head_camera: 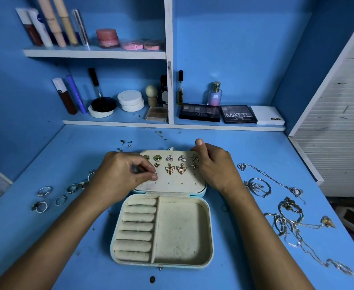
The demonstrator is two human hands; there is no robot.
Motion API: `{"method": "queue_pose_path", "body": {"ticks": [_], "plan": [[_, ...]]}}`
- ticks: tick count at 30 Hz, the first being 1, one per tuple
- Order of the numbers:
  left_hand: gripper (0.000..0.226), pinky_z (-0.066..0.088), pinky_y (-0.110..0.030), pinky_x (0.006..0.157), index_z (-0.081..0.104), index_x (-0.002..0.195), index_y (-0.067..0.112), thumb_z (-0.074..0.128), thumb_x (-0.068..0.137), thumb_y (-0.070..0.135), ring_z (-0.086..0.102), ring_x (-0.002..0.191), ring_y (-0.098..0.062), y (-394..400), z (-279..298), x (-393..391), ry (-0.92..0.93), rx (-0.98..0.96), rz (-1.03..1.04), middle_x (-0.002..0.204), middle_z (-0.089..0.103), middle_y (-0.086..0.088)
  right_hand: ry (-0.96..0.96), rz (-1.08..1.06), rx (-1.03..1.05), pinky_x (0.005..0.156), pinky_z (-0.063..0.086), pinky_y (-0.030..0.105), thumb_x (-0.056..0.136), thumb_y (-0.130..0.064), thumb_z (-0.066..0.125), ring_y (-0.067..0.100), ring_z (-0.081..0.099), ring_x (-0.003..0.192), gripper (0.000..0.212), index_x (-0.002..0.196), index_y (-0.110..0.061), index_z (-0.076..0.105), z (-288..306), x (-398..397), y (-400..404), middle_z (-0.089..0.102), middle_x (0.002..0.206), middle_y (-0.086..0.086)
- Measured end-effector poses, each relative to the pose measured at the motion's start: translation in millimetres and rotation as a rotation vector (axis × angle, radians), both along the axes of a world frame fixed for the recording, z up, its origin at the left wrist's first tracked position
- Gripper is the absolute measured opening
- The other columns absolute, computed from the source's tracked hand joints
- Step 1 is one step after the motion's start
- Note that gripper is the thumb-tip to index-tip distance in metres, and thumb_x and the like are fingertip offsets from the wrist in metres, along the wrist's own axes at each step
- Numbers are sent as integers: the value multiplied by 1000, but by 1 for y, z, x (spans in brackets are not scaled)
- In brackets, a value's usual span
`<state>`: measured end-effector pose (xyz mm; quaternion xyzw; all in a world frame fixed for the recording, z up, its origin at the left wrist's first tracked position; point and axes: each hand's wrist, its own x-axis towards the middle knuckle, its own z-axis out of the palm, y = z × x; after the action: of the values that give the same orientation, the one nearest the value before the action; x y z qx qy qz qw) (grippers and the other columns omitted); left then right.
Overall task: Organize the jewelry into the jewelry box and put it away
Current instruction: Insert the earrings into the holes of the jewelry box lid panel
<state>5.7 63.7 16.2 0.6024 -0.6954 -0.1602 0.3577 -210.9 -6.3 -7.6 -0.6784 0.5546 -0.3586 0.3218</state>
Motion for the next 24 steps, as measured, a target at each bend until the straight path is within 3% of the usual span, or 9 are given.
{"method": "queue_pose_path", "body": {"ticks": [14,19,24], "plan": [[13,42,-3,64,79,72,22,89,66,17,65,64,3,-6,-3,2,32,46,-19,72,73,16,9,7,-2,78,45,28,106,-46,33,19,62,92,53,101,-10,72,1,0,0,72,93,6],[14,50,-9,71,79,73,22,89,65,16,69,68,-2,-7,-6,3,58,57,-16,74,74,15,11,6,3,79,46,28,106,-47,33,20,63,93,54,101,-10,72,0,0,0,73,95,7],[14,47,-7,68,80,73,22,90,65,17,66,66,0,-9,-6,3,39,48,-41,75,74,16,15,8,-9,82,48,31,105,-48,33,22,63,94,55,100,-8,72,0,0,0,73,95,9]]}}
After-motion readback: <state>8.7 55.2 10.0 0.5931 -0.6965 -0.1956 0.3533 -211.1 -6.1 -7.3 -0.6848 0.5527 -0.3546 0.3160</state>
